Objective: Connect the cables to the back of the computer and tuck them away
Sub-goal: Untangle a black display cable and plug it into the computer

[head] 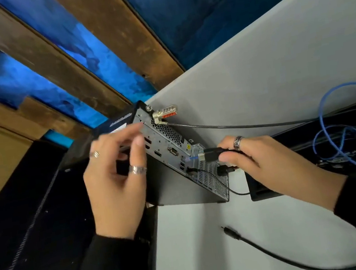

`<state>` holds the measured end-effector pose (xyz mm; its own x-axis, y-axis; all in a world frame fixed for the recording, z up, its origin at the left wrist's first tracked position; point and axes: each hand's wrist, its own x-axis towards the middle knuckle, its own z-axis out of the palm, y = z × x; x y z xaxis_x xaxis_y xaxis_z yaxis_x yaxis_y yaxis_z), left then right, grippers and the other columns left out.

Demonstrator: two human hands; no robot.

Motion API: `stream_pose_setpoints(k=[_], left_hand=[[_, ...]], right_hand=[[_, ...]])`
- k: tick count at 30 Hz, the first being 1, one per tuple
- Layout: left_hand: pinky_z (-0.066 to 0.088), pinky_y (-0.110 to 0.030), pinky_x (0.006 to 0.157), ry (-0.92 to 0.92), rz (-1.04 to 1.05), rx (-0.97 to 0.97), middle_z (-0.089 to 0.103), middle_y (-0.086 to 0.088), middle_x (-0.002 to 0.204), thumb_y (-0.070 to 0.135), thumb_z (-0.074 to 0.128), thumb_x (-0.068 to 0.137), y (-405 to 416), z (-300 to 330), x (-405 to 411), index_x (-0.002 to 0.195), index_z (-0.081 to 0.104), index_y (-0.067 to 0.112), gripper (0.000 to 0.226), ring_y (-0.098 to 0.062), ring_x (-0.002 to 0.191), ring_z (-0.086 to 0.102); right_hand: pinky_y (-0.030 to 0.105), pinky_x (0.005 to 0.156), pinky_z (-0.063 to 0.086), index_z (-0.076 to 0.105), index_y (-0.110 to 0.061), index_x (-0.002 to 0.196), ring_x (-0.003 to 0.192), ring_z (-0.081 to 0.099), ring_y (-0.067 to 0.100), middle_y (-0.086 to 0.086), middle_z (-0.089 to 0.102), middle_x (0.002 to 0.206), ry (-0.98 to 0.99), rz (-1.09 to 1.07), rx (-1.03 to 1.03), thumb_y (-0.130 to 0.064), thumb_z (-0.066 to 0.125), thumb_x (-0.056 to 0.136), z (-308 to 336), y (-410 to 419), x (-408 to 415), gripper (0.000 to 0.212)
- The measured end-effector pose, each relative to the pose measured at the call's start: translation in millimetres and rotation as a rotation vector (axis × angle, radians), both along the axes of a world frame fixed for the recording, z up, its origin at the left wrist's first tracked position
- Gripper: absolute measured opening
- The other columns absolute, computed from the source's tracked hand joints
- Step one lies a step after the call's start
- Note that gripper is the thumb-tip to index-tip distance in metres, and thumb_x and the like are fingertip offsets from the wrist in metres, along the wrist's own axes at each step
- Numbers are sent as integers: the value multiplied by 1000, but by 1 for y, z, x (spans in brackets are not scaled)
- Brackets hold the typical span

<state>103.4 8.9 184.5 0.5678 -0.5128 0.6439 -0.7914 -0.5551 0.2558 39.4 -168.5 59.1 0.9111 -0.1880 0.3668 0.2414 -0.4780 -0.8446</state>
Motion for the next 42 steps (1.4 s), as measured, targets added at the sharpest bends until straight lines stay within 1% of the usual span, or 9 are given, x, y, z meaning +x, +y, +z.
stream_pose_setpoints(k=[4, 8, 15, 20, 26, 29, 32, 37, 42], left_hand=[[43, -30, 85, -36, 55, 72, 58, 11, 98, 24, 53, 92, -11, 20, 38, 108, 63, 19, 20, -7, 95, 51], [42, -29, 93, 110, 85, 217, 60, 6, 109, 25, 57, 91, -18, 27, 66, 114, 62, 21, 24, -10, 106, 51], [41, -17, 92, 354, 37, 175, 60, 0, 115, 15, 55, 91, -21, 21, 75, 114, 59, 27, 26, -11, 109, 54], [40, 0, 78, 504, 35, 136, 61, 2, 116, 3, 55, 89, -23, 24, 79, 116, 61, 22, 34, 6, 97, 56], [41, -44, 105, 555, 83, 71, 62, 2, 121, 22, 57, 76, -20, 20, 87, 112, 62, 39, 40, -15, 114, 57], [39, -47, 106, 556, 100, 59, 62, 0, 120, 26, 57, 72, -20, 18, 90, 109, 62, 42, 41, -18, 114, 57], [39, -47, 105, 555, 102, 52, 62, -1, 120, 27, 58, 72, -19, 16, 93, 109, 62, 42, 40, -18, 113, 58], [39, -46, 105, 544, 91, 47, 61, 0, 119, 27, 57, 73, -19, 13, 94, 109, 62, 42, 40, -16, 113, 57], [41, -47, 104, 539, 84, 51, 61, 3, 117, 29, 56, 72, -18, 13, 97, 107, 61, 46, 39, -17, 112, 57]], right_hand=[[19, 58, 38, 57, -33, 101, 57, 46, -3, -20, 45, 56, 28, -61, -14, -40, 43, 92, 0, -5, 13, 18], [29, 57, 43, 55, -32, 95, 58, 48, 8, -9, 50, 59, 59, -89, -60, -41, 44, 93, -1, -3, 18, 14], [19, 45, 34, 47, -40, 86, 51, 45, 9, -5, 46, 54, 83, -41, -60, -41, 42, 93, -7, 0, 23, 8], [19, 62, 43, 49, -40, 90, 64, 52, 6, -9, 58, 70, 75, 27, 105, -35, 44, 93, -8, 0, 31, 8], [6, 60, 36, 61, -25, 104, 56, 46, -5, -25, 53, 56, 86, 281, 358, -23, 42, 96, 1, -3, 33, 20], [12, 55, 33, 61, -34, 99, 51, 37, 0, -17, 42, 51, 70, 365, 519, -25, 40, 97, 6, -2, 34, 24], [32, 54, 19, 63, -39, 95, 55, 23, 11, -9, 30, 57, 71, 405, 594, -36, 42, 94, 9, -3, 38, 21], [14, 43, 22, 63, -36, 87, 47, 25, 2, -11, 31, 54, 95, 479, 643, -33, 45, 89, 24, -8, 42, 18], [9, 40, 25, 61, -21, 96, 40, 27, 0, -14, 32, 48, 135, 435, 570, -18, 43, 95, 29, -8, 46, 18]])
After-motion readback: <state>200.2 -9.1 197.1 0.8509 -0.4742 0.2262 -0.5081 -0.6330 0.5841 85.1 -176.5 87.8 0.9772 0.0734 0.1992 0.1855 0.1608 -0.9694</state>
